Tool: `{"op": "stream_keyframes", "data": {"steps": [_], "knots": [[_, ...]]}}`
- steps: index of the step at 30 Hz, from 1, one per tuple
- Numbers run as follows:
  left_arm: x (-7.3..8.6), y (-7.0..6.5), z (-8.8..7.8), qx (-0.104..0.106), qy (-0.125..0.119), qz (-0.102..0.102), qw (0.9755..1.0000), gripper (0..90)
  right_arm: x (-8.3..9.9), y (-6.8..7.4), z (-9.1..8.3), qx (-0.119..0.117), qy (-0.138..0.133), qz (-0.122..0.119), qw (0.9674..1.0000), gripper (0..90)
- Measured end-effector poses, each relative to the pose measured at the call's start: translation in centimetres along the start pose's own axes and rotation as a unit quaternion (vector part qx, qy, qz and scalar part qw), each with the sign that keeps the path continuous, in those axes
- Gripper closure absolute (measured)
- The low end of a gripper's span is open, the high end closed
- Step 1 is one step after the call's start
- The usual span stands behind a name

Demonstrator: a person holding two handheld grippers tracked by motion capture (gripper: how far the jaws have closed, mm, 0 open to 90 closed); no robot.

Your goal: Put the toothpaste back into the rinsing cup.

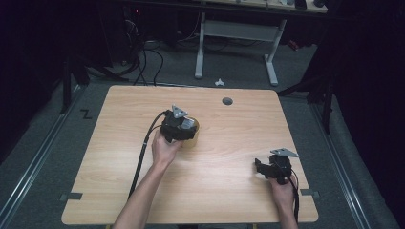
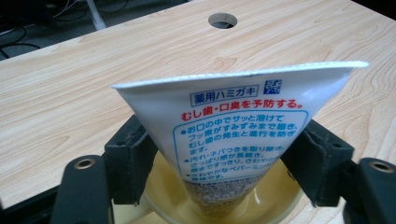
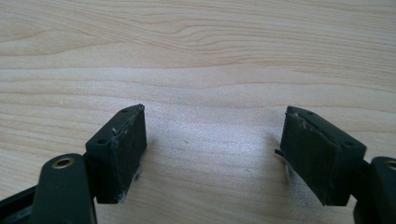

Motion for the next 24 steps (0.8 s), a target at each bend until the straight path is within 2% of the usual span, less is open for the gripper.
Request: {"op": "stream_keyframes", "data": {"steps": [9, 13, 19, 24], "knots": [[-0.3, 0.5, -0.8, 0.009, -0.005, -0.010, 0.9999, 25.1, 0.0, 0.0, 0.0, 0.000, 0.000, 0.000, 1.0000, 22.9], [-0.2, 0.5, -1.3, 0.003, -0.007, 0.007, 0.9999, 20.4, 0.0, 0.0, 0.0, 0.000, 0.000, -0.001, 1.0000, 22.8], [-0.3, 0.6, -1.7, 0.011, -0.008, 0.001, 0.9999, 17.8, 0.0, 0.0, 0.0, 0.000, 0.000, 0.000, 1.0000, 22.9], [-0.1, 0.8, -2.1, 0.010, -0.006, -0.001, 0.9999, 16.1, 0.0, 0.0, 0.0, 0.000, 0.000, 0.000, 1.0000, 22.9]]}}
Point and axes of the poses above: each handheld gripper's, and its own axes: z roughly forward along the jaws, x roughly out of its underside, y roughly to its left, the point moved 10 cm from there along z, roughly forward along the jaws, and after that the axes turned 12 degrees about -x, right-handed, at the moved point
